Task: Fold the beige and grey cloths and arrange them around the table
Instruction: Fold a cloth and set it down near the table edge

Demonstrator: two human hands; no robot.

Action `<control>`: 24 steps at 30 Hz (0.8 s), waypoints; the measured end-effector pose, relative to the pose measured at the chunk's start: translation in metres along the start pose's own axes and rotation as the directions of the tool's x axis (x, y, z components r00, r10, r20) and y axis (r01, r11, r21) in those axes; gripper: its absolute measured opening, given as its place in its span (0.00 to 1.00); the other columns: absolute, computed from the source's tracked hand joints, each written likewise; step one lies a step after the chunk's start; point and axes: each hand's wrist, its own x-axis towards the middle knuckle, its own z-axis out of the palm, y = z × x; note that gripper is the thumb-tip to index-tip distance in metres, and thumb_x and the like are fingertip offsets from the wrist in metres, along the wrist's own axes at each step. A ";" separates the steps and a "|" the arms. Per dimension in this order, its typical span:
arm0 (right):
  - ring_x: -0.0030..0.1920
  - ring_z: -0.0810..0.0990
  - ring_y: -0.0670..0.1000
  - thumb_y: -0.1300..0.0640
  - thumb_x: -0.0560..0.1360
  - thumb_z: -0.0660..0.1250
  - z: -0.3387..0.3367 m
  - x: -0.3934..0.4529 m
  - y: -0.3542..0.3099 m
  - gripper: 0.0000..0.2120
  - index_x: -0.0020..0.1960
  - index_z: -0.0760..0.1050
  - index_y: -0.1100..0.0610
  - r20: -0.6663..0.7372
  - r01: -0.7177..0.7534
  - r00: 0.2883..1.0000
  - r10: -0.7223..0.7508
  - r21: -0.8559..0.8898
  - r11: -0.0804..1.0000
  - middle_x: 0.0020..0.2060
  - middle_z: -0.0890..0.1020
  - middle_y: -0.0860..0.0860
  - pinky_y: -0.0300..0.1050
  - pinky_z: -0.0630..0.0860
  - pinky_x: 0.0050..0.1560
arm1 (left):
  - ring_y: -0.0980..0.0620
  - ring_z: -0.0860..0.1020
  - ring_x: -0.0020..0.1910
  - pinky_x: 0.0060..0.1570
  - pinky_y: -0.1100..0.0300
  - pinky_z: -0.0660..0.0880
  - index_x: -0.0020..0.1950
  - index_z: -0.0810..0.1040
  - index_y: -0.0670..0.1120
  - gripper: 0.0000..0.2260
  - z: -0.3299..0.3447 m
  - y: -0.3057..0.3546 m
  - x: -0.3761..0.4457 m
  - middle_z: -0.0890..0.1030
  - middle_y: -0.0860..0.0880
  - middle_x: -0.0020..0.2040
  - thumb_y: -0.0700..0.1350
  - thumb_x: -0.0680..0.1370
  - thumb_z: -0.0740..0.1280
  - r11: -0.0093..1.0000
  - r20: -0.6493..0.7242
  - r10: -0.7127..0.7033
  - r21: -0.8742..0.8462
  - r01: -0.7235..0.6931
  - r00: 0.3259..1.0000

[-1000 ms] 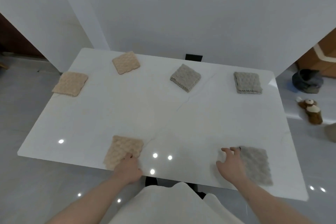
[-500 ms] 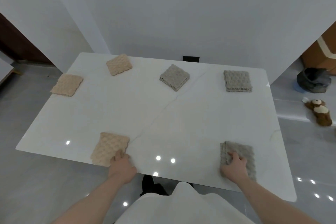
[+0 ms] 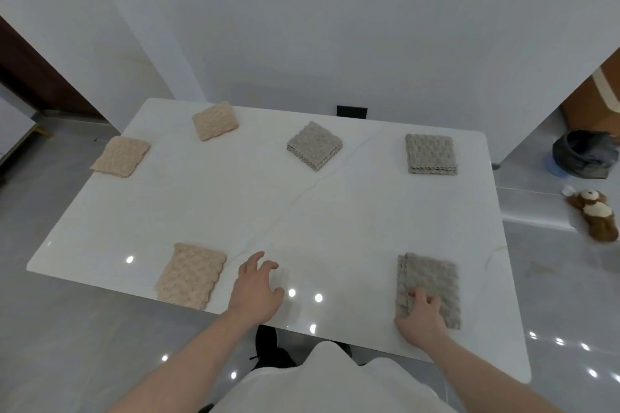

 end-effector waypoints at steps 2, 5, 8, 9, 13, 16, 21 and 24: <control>0.56 0.75 0.62 0.52 0.71 0.67 -0.001 0.000 0.002 0.31 0.71 0.60 0.50 0.000 0.003 1.000 -0.003 0.005 1.000 0.65 0.60 0.55 0.51 0.75 0.57 | 0.48 0.55 0.78 0.73 0.53 0.63 0.73 0.69 0.52 0.24 0.004 0.004 0.000 0.55 0.50 0.80 0.49 0.77 0.66 1.000 0.028 0.005 0.007 -0.006 1.000; 0.65 0.69 0.64 0.51 0.72 0.67 -0.013 0.009 0.002 0.35 0.76 0.57 0.51 -0.014 -0.008 1.000 0.008 0.003 1.000 0.69 0.57 0.55 0.53 0.72 0.66 | 0.47 0.56 0.77 0.74 0.53 0.62 0.74 0.69 0.52 0.24 0.008 0.009 0.001 0.56 0.49 0.80 0.50 0.78 0.66 1.000 0.061 0.013 0.028 -0.014 0.998; 0.69 0.67 0.63 0.49 0.73 0.66 -0.026 0.019 0.001 0.38 0.79 0.54 0.52 0.020 0.002 1.000 -0.001 -0.028 1.000 0.72 0.54 0.56 0.53 0.72 0.67 | 0.46 0.56 0.78 0.74 0.52 0.63 0.73 0.69 0.52 0.24 0.007 0.012 0.006 0.56 0.49 0.80 0.50 0.77 0.67 0.999 0.068 0.005 0.032 -0.007 0.998; 0.68 0.68 0.62 0.49 0.73 0.66 -0.029 0.021 0.001 0.38 0.79 0.54 0.52 0.031 0.014 0.999 -0.012 -0.040 0.999 0.72 0.55 0.56 0.52 0.72 0.66 | 0.46 0.56 0.78 0.73 0.52 0.63 0.73 0.70 0.52 0.24 0.006 0.011 0.008 0.56 0.49 0.80 0.49 0.77 0.67 1.000 0.068 -0.005 0.029 0.003 0.998; 0.68 0.64 0.59 0.49 0.75 0.63 -0.030 0.016 -0.001 0.31 0.76 0.61 0.48 -0.113 0.065 0.990 -0.087 -0.190 0.980 0.67 0.63 0.54 0.51 0.73 0.62 | 0.46 0.57 0.77 0.71 0.54 0.65 0.73 0.70 0.51 0.24 0.003 0.002 0.017 0.56 0.49 0.80 0.49 0.77 0.67 0.998 0.070 -0.059 0.032 0.057 0.996; 0.69 0.61 0.58 0.47 0.74 0.63 -0.024 0.011 -0.005 0.31 0.75 0.60 0.46 -0.077 0.074 0.992 -0.098 -0.269 0.960 0.69 0.61 0.53 0.52 0.71 0.64 | 0.44 0.57 0.77 0.71 0.53 0.66 0.75 0.67 0.51 0.26 -0.002 -0.017 0.023 0.54 0.48 0.80 0.50 0.77 0.67 0.989 0.081 -0.140 0.064 0.135 0.987; 0.73 0.58 0.60 0.48 0.72 0.66 -0.020 0.009 -0.030 0.37 0.77 0.56 0.49 -0.107 0.083 0.989 -0.100 -0.154 0.984 0.74 0.56 0.54 0.55 0.68 0.68 | 0.37 0.55 0.78 0.75 0.47 0.61 0.81 0.56 0.49 0.35 -0.018 -0.064 0.030 0.49 0.45 0.82 0.52 0.77 0.66 0.942 0.087 -0.323 0.124 0.312 0.942; 0.75 0.58 0.61 0.50 0.74 0.66 -0.017 0.010 -0.059 0.38 0.80 0.53 0.51 -0.096 0.200 0.974 -0.206 -0.071 0.977 0.77 0.53 0.55 0.55 0.67 0.70 | 0.36 0.54 0.79 0.76 0.47 0.59 0.82 0.53 0.50 0.36 -0.030 -0.086 0.032 0.47 0.44 0.83 0.52 0.77 0.65 0.923 0.118 -0.378 0.128 0.364 0.918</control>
